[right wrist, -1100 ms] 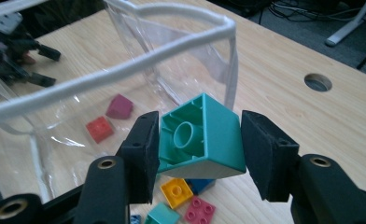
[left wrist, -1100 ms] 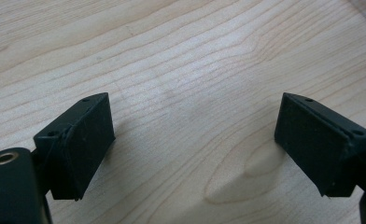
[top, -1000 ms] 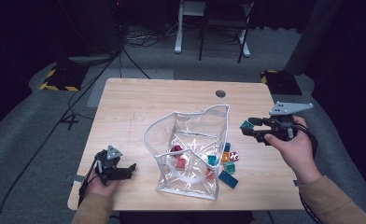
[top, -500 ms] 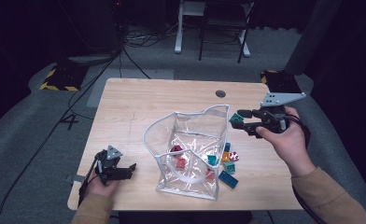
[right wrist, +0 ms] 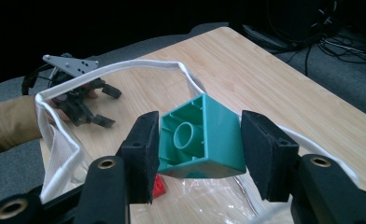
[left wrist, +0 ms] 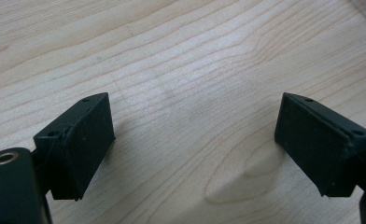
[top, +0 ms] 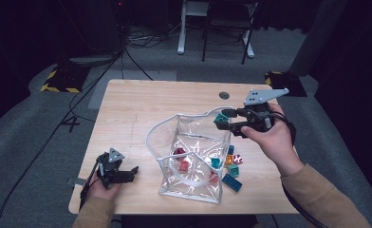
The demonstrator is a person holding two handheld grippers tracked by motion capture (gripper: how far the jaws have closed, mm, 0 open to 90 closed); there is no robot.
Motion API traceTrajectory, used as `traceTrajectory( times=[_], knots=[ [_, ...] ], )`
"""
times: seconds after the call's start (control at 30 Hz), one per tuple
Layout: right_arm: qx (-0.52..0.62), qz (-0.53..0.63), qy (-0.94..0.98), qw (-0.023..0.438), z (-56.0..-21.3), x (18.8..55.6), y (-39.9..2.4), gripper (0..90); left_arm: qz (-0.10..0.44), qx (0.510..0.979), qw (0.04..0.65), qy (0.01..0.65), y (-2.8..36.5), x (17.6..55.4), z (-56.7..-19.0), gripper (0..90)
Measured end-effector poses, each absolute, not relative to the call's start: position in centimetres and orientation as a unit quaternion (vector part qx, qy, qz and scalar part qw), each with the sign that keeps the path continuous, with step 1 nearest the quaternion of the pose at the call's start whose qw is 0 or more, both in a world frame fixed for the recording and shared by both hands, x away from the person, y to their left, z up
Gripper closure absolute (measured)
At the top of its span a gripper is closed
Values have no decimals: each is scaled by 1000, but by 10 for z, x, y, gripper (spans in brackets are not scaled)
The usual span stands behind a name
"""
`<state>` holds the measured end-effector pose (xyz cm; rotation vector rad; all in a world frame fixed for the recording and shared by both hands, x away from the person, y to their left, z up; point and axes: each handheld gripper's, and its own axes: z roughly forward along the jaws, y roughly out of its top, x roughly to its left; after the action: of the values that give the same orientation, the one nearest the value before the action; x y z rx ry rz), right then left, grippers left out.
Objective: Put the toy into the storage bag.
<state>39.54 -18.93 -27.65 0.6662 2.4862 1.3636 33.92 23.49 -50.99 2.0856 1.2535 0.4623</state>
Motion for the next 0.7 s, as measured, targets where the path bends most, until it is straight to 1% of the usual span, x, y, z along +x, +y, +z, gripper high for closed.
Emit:
traceTrajectory(
  times=[0.33,0.7],
  knots=[
    [211,466,854,95,-280,402,-157,490,176,796,326,479,235,339,-510,121],
    [208,466,857,75,-292,410,-136,490,177,796,326,478,235,339,-510,121]
  ],
)
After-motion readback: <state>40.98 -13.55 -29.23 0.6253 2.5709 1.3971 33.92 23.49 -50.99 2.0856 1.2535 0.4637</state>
